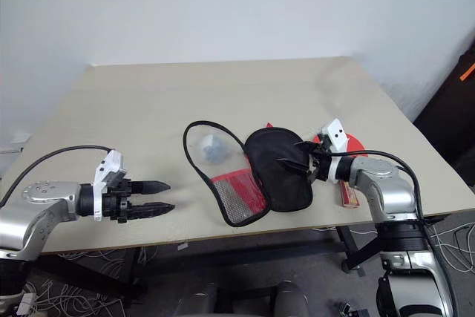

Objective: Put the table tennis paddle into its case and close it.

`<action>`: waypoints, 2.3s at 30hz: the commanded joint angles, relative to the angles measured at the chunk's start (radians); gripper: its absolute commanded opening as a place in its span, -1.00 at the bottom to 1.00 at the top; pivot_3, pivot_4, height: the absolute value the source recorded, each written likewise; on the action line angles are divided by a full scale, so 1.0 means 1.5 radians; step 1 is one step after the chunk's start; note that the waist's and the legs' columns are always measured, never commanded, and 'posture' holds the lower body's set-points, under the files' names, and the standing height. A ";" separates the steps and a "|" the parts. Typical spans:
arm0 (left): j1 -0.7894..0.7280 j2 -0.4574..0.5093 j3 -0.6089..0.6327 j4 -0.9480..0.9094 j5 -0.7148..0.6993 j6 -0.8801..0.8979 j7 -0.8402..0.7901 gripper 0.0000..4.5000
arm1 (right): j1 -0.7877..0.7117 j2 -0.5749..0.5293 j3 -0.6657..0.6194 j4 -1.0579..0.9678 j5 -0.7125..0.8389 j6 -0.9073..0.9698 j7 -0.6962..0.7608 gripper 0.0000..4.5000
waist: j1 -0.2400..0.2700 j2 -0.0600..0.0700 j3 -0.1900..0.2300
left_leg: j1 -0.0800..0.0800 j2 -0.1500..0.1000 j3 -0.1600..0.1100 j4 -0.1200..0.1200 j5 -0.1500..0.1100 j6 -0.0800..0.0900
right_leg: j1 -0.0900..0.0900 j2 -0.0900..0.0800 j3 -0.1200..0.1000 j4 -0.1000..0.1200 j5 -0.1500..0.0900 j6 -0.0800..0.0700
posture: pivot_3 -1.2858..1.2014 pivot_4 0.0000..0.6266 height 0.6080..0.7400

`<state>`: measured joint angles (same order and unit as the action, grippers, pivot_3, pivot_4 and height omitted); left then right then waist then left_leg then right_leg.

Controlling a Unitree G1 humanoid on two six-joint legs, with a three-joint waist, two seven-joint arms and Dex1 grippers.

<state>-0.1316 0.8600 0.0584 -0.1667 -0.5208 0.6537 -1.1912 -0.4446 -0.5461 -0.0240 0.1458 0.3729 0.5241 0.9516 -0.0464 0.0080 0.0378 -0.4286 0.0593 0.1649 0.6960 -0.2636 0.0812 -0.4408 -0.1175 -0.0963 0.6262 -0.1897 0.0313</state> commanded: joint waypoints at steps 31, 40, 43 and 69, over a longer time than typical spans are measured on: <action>-0.130 -0.027 -0.108 0.023 0.014 -0.009 -0.040 0.83 | 0.077 -0.114 -0.149 -0.037 0.015 0.248 -0.221 1.00 | 0.000 0.000 0.000 | 0.000 0.000 0.003 -0.001 0.000 0.000 | -0.001 0.001 0.002 0.000 0.001 -0.001 | 0.03 -1.00 0.75; -0.141 -0.035 -0.115 0.040 0.022 -0.020 -0.042 0.83 | 0.059 -0.099 -0.111 0.008 -0.013 0.277 -0.245 1.00 | 0.000 0.000 0.000 | 0.000 -0.001 0.003 0.000 0.000 0.000 | -0.001 0.001 0.002 0.000 0.001 -0.001 | 0.03 -1.00 0.75; -0.145 -0.033 -0.113 0.045 0.024 -0.021 -0.046 0.83 | 0.057 -0.093 -0.105 0.016 -0.016 0.281 -0.250 1.00 | 0.000 0.000 0.000 | 0.000 -0.001 0.003 0.000 0.000 0.000 | -0.001 0.001 0.002 0.000 0.001 -0.001 | 0.03 -1.00 0.75; -0.151 -0.036 -0.118 0.053 0.034 -0.038 -0.046 0.85 | 0.015 -0.070 -0.115 -0.011 -0.007 0.286 -0.247 -0.43 | -0.004 -0.002 -0.001 | 0.000 0.001 0.003 0.001 0.000 0.000 | 0.000 0.002 0.002 0.000 0.001 -0.001 | 0.03 -1.00 0.75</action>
<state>-0.3322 0.7955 -0.1355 -0.0808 -0.4781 0.6143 -1.2530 -0.3897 -0.6356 -0.1440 0.2064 0.3261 0.9515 0.5713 -0.0523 0.0054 0.0358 -0.4284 0.0606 0.1688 0.6970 -0.2633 0.0811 -0.4419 -0.1150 -0.0931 0.6257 -0.1882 0.0291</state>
